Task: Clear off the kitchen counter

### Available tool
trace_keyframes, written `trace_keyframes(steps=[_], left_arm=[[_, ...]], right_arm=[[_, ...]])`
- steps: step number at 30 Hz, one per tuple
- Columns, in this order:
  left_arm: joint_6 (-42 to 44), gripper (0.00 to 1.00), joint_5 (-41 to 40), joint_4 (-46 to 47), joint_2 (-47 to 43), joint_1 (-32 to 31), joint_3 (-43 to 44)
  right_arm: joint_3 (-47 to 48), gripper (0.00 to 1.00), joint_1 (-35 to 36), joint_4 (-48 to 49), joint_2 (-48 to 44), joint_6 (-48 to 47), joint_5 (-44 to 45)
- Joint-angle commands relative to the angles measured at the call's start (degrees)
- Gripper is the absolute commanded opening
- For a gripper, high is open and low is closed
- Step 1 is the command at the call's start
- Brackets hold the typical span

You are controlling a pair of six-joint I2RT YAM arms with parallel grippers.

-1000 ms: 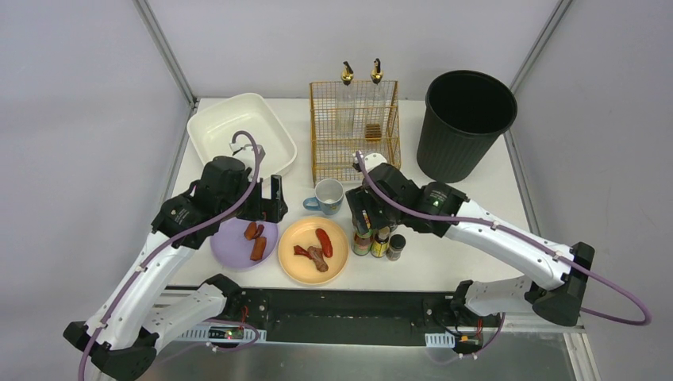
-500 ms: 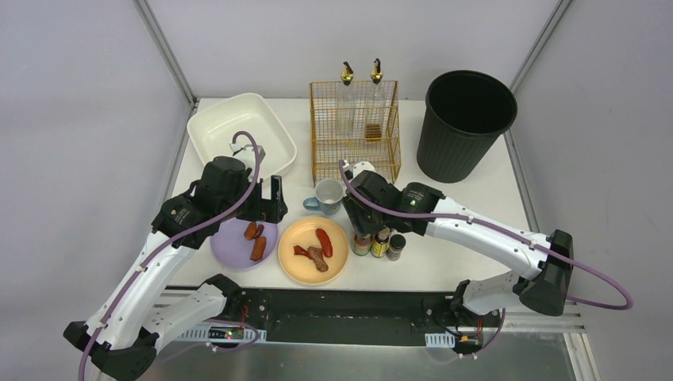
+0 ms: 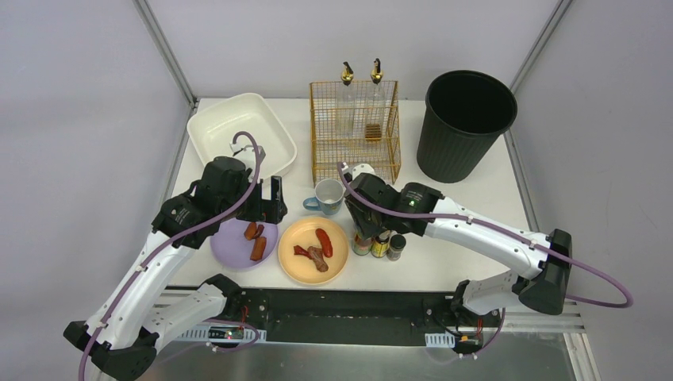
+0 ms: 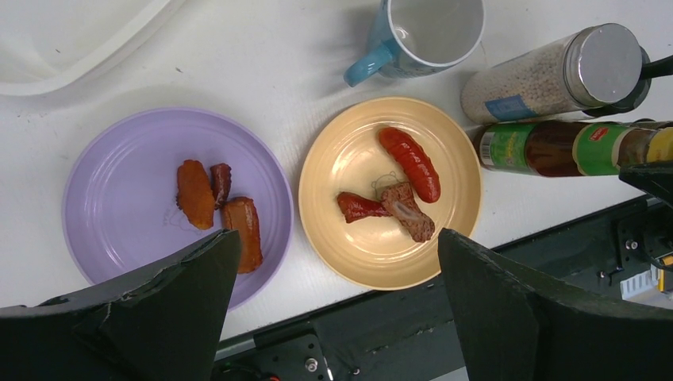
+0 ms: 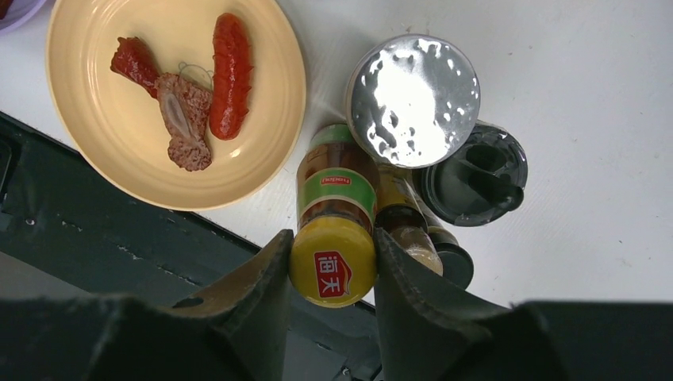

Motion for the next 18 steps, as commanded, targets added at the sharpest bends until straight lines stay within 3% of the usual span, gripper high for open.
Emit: trace_keyframes(steps=[1, 14, 18], left_arm=[[1.0, 1.0, -0.4, -0.1, -0.2, -0.2, 1.7], [2.0, 0.99, -1.0, -0.5, -0.4, -0.2, 1.8], [2.3, 1.0, -1.7, -0.5, -0.1, -0.2, 2.0]], right_arm=[[6.1, 0.0, 0.7, -2.5, -2.3, 0.0, 1.4], [19.8, 0.0, 1.0, -9.3, -3.5, -2.9, -8.7], [26.0, 0.0, 0.9, -10.0, -1.7, -4.3, -7.2]])
